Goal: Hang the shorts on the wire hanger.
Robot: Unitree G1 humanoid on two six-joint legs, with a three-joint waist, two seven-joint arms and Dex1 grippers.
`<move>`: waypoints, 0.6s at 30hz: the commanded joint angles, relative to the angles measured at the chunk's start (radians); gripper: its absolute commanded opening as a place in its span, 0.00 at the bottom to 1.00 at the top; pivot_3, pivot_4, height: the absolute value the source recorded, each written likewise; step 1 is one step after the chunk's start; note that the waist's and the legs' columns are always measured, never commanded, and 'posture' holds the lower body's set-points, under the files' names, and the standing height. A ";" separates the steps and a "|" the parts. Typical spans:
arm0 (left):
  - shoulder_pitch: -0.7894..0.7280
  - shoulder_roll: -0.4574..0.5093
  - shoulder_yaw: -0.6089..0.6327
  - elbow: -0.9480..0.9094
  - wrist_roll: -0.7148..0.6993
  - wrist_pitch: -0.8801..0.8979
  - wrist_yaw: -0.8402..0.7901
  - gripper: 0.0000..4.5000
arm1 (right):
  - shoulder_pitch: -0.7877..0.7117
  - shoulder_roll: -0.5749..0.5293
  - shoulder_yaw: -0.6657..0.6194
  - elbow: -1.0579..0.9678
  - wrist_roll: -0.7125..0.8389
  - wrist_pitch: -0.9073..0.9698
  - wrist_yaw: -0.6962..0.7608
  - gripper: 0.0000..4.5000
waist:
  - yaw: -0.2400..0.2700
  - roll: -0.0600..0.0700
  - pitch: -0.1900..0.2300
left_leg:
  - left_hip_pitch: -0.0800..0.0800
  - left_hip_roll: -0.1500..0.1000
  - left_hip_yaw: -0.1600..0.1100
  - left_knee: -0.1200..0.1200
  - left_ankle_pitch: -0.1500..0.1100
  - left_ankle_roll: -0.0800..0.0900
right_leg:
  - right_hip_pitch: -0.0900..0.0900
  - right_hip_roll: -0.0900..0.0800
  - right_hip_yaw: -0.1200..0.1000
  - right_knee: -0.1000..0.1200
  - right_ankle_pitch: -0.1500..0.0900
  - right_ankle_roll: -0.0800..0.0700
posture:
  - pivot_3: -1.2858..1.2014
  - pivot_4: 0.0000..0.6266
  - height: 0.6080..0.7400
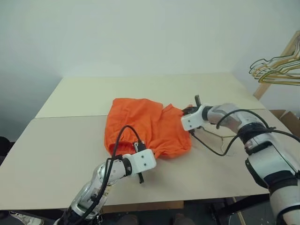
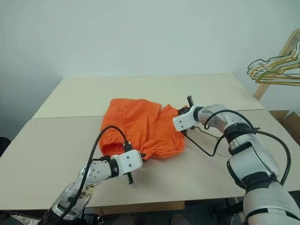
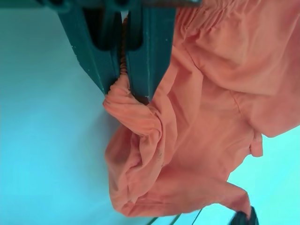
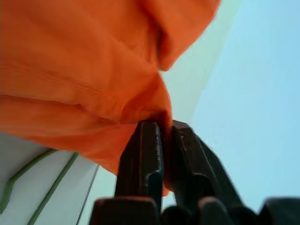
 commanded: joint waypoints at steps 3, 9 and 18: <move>-0.059 -0.025 -0.038 0.030 0.068 0.041 0.036 0.31 | -0.017 -0.076 0.047 0.063 -0.065 -0.016 -0.037 0.55 | -0.010 0.000 0.000 | -0.003 0.000 0.001 0.000 0.001 -0.001 | -0.003 0.000 0.002 0.000 0.000 0.000 | 0.56 0.00 1.00; -0.101 -0.048 -0.044 0.066 0.049 0.042 0.023 0.74 | 0.039 -0.196 -0.121 -0.012 0.253 -0.151 0.347 0.56 | -0.036 0.000 0.000 | -0.001 0.001 0.002 0.000 0.000 0.000 | -0.001 0.001 0.003 0.000 0.000 0.000 | 0.54 0.00 1.00; -0.087 -0.058 0.026 -0.005 -0.133 0.030 -0.062 0.99 | 0.322 -0.382 -0.315 -0.542 0.770 0.098 0.872 0.56 | -0.048 0.001 -0.001 | -0.002 0.003 0.002 0.001 -0.005 0.009 | -0.001 0.001 0.005 -0.001 0.000 0.000 | 0.52 0.00 1.00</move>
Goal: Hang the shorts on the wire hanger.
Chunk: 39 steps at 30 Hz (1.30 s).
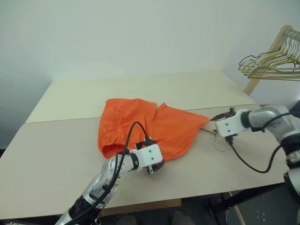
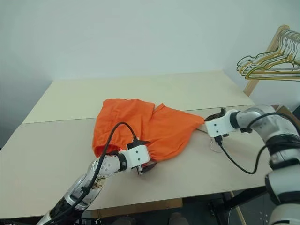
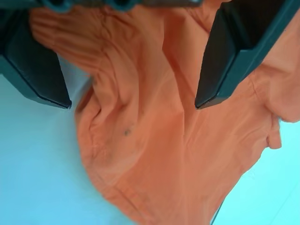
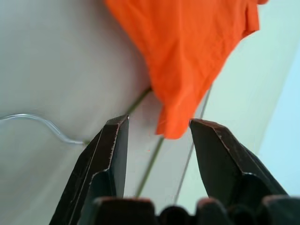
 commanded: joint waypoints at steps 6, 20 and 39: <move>0.135 0.190 0.245 -0.231 -0.300 -0.099 -0.190 0.99 | 0.242 -0.005 -0.205 -0.563 0.328 0.415 0.068 0.56 | -0.013 0.003 -0.002 | 0.002 0.002 0.001 -0.001 0.000 0.001 | 0.000 -0.001 0.003 0.002 0.000 0.000 | 0.52 0.00 1.00; 0.260 0.487 0.689 0.057 -0.381 -0.324 -0.278 1.00 | 0.451 0.192 -0.173 -1.193 0.341 1.003 -0.091 0.99 | 0.035 0.003 -0.003 | 0.003 0.000 0.002 0.000 -0.001 0.002 | 0.001 0.000 0.000 0.000 0.000 0.000 | 0.53 0.00 1.00; -0.076 0.480 0.434 0.719 -0.204 -0.761 -0.339 1.00 | 0.338 0.427 0.091 -1.257 0.185 1.277 -0.202 0.99 | 0.017 -0.006 -0.006 | 0.000 -0.002 -0.003 0.002 0.001 -0.002 | -0.001 -0.001 -0.013 0.002 0.000 0.000 | 0.52 0.00 1.00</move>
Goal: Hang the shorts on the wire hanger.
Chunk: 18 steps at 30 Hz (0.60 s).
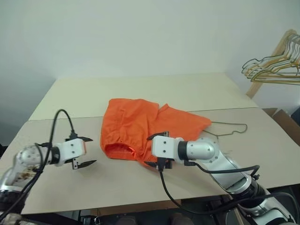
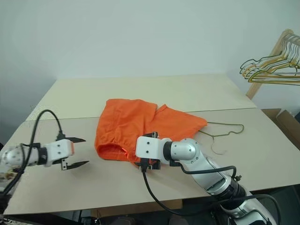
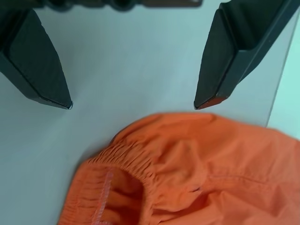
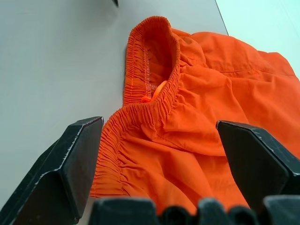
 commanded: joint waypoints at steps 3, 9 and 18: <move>-0.140 -0.058 -0.066 0.163 0.048 -0.105 0.029 1.00 | -0.006 -0.032 -0.041 -0.007 -0.003 -0.064 0.008 0.99 | -0.011 -0.002 -0.001 | 0.000 0.000 0.001 0.000 0.000 0.000 | 0.000 0.000 -0.001 0.001 0.000 -0.001 | 0.52 0.00 1.00; -0.212 -0.090 -0.150 0.299 0.082 -0.204 -0.028 0.74 | -0.003 -0.038 -0.063 -0.011 -0.010 -0.062 -0.010 1.00 | -0.026 -0.002 -0.002 | 0.000 0.000 0.002 0.000 0.002 -0.004 | -0.001 0.000 -0.001 0.001 0.000 -0.001 | 0.50 0.00 1.00; -0.207 -0.104 -0.179 0.225 0.028 -0.146 -0.114 0.10 | 0.012 -0.031 -0.073 -0.012 -0.030 -0.053 -0.048 1.00 | -0.033 -0.002 -0.002 | 0.000 0.001 0.001 0.000 0.000 0.001 | 0.000 0.000 -0.001 0.001 0.000 -0.001 | 0.50 0.00 1.00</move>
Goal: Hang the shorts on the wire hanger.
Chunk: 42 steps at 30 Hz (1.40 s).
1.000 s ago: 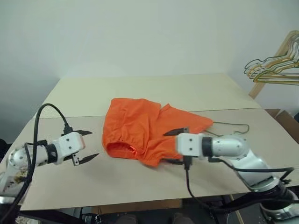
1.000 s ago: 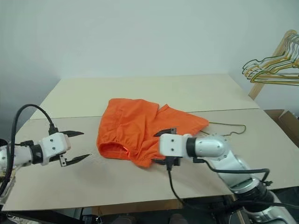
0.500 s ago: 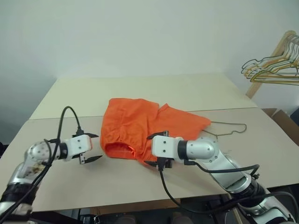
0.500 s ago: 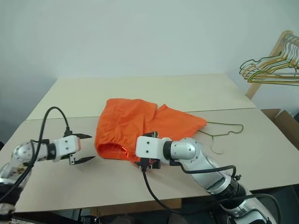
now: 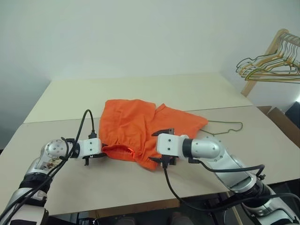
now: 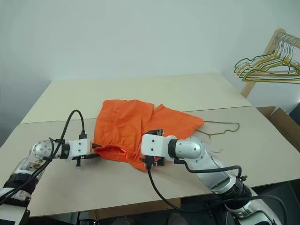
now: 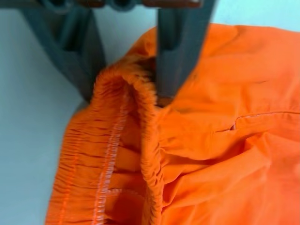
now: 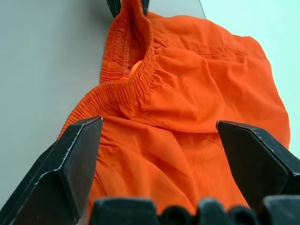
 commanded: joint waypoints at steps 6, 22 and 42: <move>0.082 -0.029 -0.044 -0.388 -0.069 0.254 -0.071 0.01 | -0.007 -0.001 -0.070 -0.023 -0.015 0.005 -0.038 1.00 | -0.009 0.000 0.000 | -0.001 0.000 0.000 0.000 0.000 0.000 | -0.001 0.000 0.000 0.000 0.000 0.000 | 0.49 0.00 1.00; 0.085 -0.139 -0.155 -0.672 -0.040 0.530 -0.030 0.50 | 0.022 -0.141 -0.173 -0.083 0.023 0.035 0.049 1.00 | -0.017 0.000 0.000 | -0.002 0.002 0.000 0.001 0.000 0.000 | -0.001 0.001 0.002 -0.001 0.000 0.000 | 0.49 0.00 1.00; 0.170 0.114 0.126 -0.648 -0.120 0.520 0.027 0.99 | -0.308 0.094 0.366 0.007 -0.077 0.380 0.005 1.00 | -0.027 0.001 0.000 | -0.003 0.000 -0.001 0.001 0.003 -0.006 | -0.004 -0.001 -0.001 0.000 0.000 0.000 | 0.51 0.00 1.00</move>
